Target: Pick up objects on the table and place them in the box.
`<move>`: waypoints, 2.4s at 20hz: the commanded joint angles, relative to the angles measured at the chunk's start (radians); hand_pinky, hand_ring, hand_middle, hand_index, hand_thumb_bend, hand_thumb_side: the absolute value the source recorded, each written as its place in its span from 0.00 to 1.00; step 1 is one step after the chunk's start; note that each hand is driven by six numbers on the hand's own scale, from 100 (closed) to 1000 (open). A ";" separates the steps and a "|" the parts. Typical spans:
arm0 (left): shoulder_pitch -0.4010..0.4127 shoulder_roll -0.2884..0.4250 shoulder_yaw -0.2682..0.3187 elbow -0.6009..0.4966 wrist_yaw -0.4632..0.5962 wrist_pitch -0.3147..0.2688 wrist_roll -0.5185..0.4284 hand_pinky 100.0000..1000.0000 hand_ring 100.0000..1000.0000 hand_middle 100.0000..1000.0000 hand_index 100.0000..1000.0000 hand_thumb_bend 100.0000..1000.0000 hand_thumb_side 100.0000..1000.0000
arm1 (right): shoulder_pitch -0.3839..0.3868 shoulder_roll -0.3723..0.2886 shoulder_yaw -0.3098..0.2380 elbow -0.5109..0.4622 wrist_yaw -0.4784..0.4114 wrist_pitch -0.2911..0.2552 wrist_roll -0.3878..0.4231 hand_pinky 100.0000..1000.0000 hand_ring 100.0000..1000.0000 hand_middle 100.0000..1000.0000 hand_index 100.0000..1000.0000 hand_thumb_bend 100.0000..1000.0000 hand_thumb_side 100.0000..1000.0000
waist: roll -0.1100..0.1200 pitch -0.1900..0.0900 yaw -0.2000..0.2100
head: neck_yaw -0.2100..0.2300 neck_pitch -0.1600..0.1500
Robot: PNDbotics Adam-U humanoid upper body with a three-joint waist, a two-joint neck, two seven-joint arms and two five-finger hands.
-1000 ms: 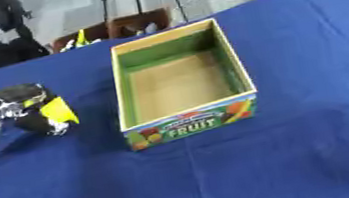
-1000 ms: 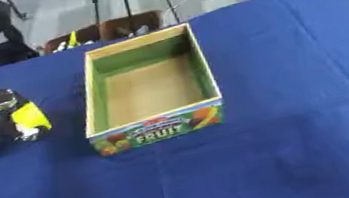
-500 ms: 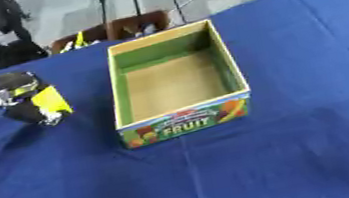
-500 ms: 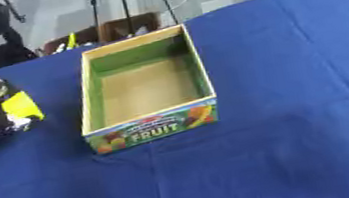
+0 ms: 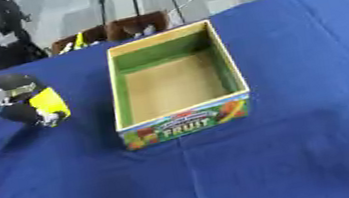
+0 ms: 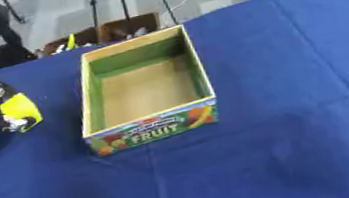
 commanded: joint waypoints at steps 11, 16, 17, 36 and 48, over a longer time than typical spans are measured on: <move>-0.013 0.067 0.016 -0.107 -0.078 0.022 0.103 0.26 0.49 0.61 0.59 0.00 0.76 | -0.004 -0.021 -0.004 -0.015 -0.005 0.002 -0.001 0.70 0.80 0.54 0.83 0.00 0.65 | -0.007 -0.025 0.006 | -0.005 0.008; -0.006 0.072 0.015 -0.122 -0.113 0.014 0.142 0.26 0.48 0.61 0.64 0.00 0.81 | -0.004 -0.021 -0.004 -0.015 -0.007 0.000 -0.002 0.70 0.80 0.54 0.83 0.00 0.65 | -0.010 -0.025 0.007 | -0.005 0.008; -0.005 0.073 0.016 -0.124 -0.114 0.013 0.145 0.26 0.49 0.61 0.64 0.00 0.82 | -0.004 -0.021 -0.004 -0.015 -0.007 0.000 -0.002 0.70 0.80 0.54 0.83 0.00 0.65 | -0.010 -0.024 0.007 | -0.005 0.008; -0.111 -0.026 0.003 -0.200 0.006 0.026 0.207 0.14 0.43 0.53 0.62 0.00 0.82 | -0.012 -0.028 0.006 -0.015 -0.016 -0.001 0.005 0.70 0.79 0.54 0.82 0.00 0.65 | 0.001 -0.030 -0.014 | 0.014 0.014; -0.213 -0.174 -0.004 -0.157 0.023 0.029 0.230 0.11 0.42 0.49 0.60 0.00 0.82 | -0.058 -0.036 0.030 -0.015 -0.049 -0.013 0.026 0.70 0.79 0.54 0.82 0.00 0.64 | 0.023 -0.012 -0.095 | 0.109 0.016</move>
